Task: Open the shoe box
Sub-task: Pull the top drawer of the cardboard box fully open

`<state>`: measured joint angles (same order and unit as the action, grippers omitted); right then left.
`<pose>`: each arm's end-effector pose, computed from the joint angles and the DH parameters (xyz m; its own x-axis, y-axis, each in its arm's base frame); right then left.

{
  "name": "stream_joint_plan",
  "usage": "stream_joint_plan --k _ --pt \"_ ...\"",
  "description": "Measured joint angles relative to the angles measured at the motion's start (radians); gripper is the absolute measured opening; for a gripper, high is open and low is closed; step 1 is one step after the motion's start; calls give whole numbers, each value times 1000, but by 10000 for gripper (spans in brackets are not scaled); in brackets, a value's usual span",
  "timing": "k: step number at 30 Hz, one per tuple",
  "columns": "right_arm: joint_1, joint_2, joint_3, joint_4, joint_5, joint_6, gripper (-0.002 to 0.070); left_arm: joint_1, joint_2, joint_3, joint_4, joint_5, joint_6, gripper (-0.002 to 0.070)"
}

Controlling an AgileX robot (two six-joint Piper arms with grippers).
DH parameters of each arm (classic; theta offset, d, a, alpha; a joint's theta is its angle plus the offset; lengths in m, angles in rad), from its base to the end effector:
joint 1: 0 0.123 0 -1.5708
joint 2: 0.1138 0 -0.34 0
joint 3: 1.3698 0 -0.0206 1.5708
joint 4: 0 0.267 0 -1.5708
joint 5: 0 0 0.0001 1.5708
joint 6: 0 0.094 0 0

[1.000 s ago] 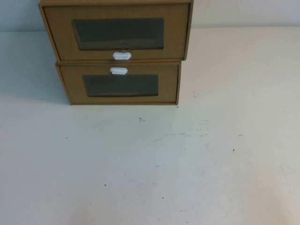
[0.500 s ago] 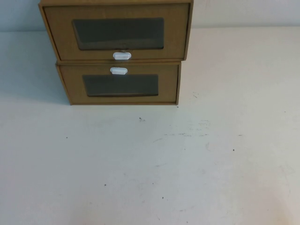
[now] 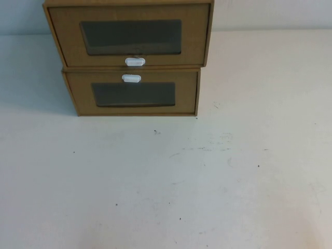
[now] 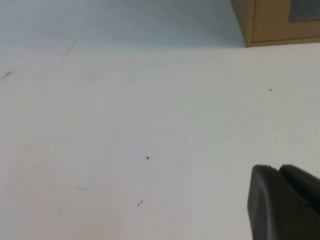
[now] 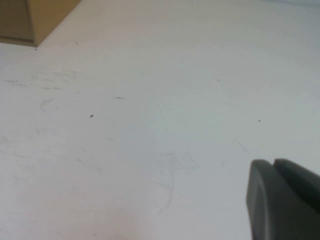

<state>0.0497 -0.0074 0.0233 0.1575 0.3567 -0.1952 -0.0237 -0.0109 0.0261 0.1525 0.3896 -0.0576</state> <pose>0.0166 0.0060 0.1725 -0.2721 -0.0610 -0.9603 -0.1152 0.9929 -0.0304 0.0160 0.0051 0.1686 -0.3099 0.0908 -0.9464 -0.0053 0.9953 0.0972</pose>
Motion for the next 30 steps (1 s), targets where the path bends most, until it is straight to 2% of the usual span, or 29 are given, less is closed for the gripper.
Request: stream_joint_plan --k 9,16,19,27,30 --pt "0 0 0 0 0 0 -14 0 0 0 -12 -24 -10 -5" --pt "0 0 0 0 0 0 -14 0 0 0 -247 -213 -172 -5" --pt "0 0 0 0 0 0 -14 0 0 0 -305 -268 -220 -5" --pt "0 0 0 0 0 0 -14 0 0 0 -326 -311 -180 -5" --pt "0 0 0 0 0 0 -14 0 4 -25 -328 -261 -182 -5"
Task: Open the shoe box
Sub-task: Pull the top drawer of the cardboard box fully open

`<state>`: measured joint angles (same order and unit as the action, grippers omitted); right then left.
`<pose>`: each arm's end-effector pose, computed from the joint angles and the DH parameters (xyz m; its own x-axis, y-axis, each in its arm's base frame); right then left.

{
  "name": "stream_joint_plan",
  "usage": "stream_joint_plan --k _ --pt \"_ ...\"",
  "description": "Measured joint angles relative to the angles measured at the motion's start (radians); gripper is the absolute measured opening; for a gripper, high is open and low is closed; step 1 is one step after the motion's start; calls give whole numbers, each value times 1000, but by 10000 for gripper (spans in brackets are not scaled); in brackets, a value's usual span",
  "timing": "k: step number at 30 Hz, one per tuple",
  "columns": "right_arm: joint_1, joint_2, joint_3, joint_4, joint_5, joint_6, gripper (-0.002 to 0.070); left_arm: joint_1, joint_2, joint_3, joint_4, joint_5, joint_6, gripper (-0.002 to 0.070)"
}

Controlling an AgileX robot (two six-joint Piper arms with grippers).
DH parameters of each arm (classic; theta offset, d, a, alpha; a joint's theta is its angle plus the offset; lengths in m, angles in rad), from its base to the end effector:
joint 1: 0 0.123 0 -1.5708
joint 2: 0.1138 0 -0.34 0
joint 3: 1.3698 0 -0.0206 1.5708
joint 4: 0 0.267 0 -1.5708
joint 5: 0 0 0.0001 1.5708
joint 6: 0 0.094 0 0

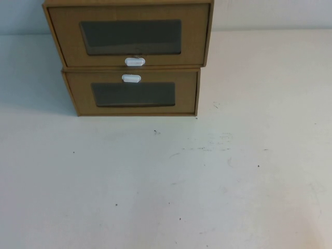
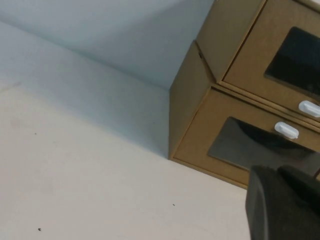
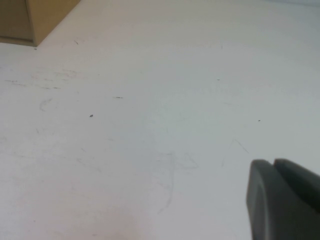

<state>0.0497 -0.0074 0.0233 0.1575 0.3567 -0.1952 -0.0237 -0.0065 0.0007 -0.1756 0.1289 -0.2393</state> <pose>0.0166 0.0060 0.1725 -0.2721 -0.0610 -0.9603 -0.1152 0.9929 -0.0304 0.0198 -0.0026 0.2014 -0.0496 -0.4006 -0.9149 0.0286 0.9151 -0.4023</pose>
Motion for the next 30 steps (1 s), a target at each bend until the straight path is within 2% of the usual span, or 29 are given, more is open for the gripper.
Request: stream_joint_plan --k 3,9,14,21,26,30 --pt "0 0 0 0 0 0 -14 0 75 -108 0 115 14 -5" --pt "0 0 0 0 0 0 -14 0 344 -373 -11 323 139 -5" --pt "0 0 0 0 0 0 -14 0 555 -547 -160 424 382 -5" --pt "0 0 0 0 0 0 -14 0 902 -948 -373 621 713 -5" --pt "0 0 0 0 0 0 -15 0 1162 -1285 -470 706 797 -5" --pt "0 0 0 0 0 0 -15 0 1383 -1594 -494 840 817 -5"
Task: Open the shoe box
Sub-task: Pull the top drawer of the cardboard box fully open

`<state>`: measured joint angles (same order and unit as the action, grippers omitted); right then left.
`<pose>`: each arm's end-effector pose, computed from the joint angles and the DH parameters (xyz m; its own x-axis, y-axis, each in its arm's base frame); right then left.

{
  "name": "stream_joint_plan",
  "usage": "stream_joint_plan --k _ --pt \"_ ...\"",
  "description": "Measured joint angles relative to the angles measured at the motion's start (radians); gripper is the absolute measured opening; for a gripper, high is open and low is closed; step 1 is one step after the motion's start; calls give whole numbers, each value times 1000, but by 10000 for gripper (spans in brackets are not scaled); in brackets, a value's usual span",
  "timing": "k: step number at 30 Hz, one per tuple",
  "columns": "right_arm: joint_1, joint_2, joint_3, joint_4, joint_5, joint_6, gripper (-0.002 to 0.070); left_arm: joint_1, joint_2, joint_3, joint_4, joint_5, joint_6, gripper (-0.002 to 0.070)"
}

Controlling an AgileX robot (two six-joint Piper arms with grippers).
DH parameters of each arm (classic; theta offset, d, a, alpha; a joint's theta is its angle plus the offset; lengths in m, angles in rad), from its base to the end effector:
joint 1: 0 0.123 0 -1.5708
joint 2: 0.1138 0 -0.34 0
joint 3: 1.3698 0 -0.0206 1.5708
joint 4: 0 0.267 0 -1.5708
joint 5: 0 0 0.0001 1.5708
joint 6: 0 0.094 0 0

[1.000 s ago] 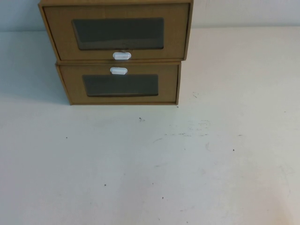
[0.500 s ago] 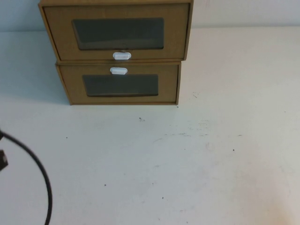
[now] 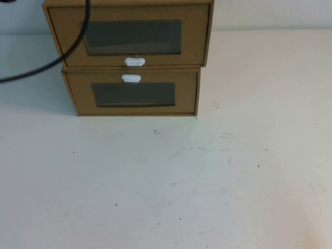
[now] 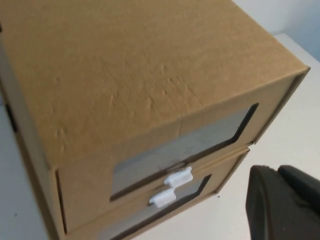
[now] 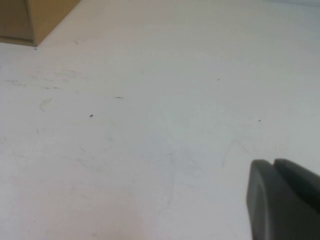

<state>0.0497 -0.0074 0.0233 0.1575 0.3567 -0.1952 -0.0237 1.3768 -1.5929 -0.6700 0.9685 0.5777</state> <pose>0.0166 0.0060 0.1725 -0.2721 -0.0610 -0.9603 -0.1152 0.9929 -0.0304 0.2891 -0.0550 0.5192 -0.4431 0.1439 -0.8848 0.5324 0.8364 -0.1306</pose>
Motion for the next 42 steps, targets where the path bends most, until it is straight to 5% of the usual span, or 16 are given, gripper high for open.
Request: stream_joint_plan --k 6,13,20,42 --pt "0 0 0 0 0 0 -15 0 361 -486 -39 245 -46 -5" --pt "0 0 0 0 0 0 -15 -22 672 -902 -86 277 -92 -5" --pt "0 0 0 0 0 0 -15 -78 760 -946 -69 291 -72 -5" --pt "0 0 0 0 0 0 -15 -86 834 -953 -52 284 -67 -5"
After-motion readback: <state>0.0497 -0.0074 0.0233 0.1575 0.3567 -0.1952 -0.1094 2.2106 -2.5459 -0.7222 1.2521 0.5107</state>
